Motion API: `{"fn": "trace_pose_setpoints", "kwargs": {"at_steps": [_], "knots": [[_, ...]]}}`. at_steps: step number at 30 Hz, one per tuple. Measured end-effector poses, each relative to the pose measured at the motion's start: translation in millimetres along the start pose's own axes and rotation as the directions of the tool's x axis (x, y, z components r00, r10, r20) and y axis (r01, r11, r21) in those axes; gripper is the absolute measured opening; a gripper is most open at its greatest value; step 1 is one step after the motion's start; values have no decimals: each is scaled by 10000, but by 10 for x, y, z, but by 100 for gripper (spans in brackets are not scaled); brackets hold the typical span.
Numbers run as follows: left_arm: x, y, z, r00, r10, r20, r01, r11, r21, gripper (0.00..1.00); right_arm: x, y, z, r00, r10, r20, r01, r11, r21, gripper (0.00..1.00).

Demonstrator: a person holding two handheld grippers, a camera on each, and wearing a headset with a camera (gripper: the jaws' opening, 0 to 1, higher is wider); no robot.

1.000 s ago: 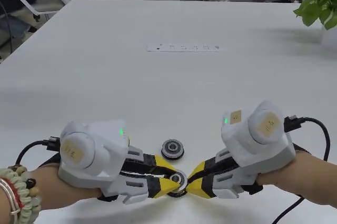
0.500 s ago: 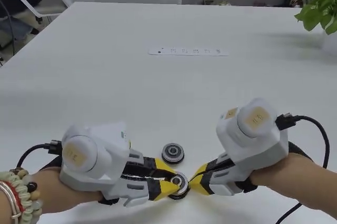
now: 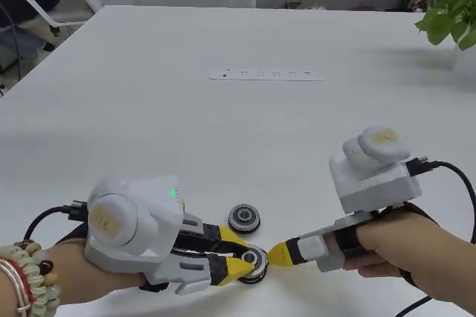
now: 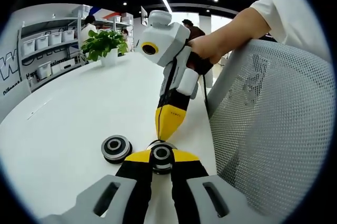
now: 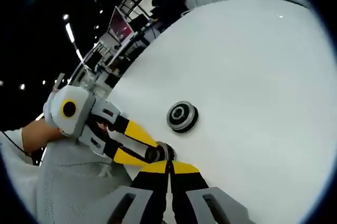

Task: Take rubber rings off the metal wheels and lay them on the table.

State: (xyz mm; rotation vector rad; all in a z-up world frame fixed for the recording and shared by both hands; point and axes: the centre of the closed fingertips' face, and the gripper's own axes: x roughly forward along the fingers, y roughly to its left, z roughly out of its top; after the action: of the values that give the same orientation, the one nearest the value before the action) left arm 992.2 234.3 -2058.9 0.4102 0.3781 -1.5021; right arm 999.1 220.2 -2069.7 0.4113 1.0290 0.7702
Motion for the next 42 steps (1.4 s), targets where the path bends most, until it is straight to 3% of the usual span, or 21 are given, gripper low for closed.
{"fn": "trace_pose_setpoints", "kwargs": {"at_steps": [5, 9, 15, 42], "knots": [[4, 0, 1, 10000, -5, 25, 5, 10000, -20, 8, -1, 34, -30, 9998, 39, -183, -42, 9998, -192, 0], [4, -2, 1, 10000, -22, 34, 22, 10000, -43, 8, -3, 60, -29, 9993, -232, -306, 194, 9926, -1195, 0], [5, -4, 1, 10000, -52, 42, 52, 10000, -62, 8, 6, 132, -29, 9993, -128, -364, 72, 9887, -1499, 0], [3, -1, 0, 9999, -73, 75, 74, 9999, -93, 8, -5, 191, -6, 9994, -8, -347, -58, 9821, -1883, 0]]}}
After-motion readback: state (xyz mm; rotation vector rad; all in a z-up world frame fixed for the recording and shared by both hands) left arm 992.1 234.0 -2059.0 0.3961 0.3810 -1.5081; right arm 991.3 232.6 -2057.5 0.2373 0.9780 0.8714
